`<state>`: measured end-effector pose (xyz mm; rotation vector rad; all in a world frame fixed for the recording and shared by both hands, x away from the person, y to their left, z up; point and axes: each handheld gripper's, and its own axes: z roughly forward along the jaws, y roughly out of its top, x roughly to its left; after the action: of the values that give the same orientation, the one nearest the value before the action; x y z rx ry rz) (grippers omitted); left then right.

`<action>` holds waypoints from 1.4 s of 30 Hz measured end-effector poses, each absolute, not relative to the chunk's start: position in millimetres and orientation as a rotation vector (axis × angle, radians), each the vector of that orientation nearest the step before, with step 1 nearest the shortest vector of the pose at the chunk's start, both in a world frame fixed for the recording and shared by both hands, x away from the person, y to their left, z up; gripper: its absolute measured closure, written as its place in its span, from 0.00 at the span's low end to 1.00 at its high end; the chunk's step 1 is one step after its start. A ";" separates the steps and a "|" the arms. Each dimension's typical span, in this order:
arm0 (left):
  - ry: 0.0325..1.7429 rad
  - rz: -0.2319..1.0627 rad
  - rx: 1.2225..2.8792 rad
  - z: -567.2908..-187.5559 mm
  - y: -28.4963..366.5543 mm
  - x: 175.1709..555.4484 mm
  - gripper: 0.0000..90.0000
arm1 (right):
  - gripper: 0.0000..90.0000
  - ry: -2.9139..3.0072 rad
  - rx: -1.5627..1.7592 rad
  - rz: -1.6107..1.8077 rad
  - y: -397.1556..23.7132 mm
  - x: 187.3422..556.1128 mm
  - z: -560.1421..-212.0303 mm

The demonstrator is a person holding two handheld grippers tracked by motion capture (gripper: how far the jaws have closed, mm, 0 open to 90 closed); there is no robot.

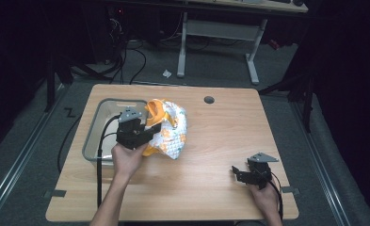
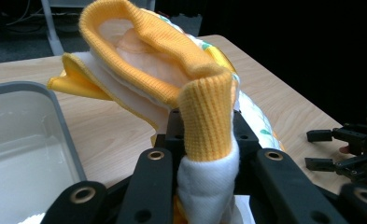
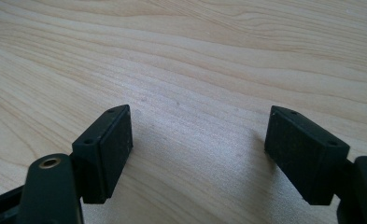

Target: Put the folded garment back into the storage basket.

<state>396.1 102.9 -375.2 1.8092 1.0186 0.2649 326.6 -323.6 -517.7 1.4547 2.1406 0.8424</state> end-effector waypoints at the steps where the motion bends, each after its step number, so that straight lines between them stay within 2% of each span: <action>1: 1.019 0.265 1.809 -375.2 102.9 396.1 0.84 | 0.26 2.141 1.455 0.842 -323.6 326.6 -517.7; 42: 1.095 0.364 1.764 -375.1 149.8 398.9 0.84 | 0.26 2.139 1.457 0.843 -323.5 326.6 -517.7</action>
<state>398.9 149.8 -375.1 1.7640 1.0954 0.3637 326.6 -323.5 -517.7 1.4574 2.1393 0.8426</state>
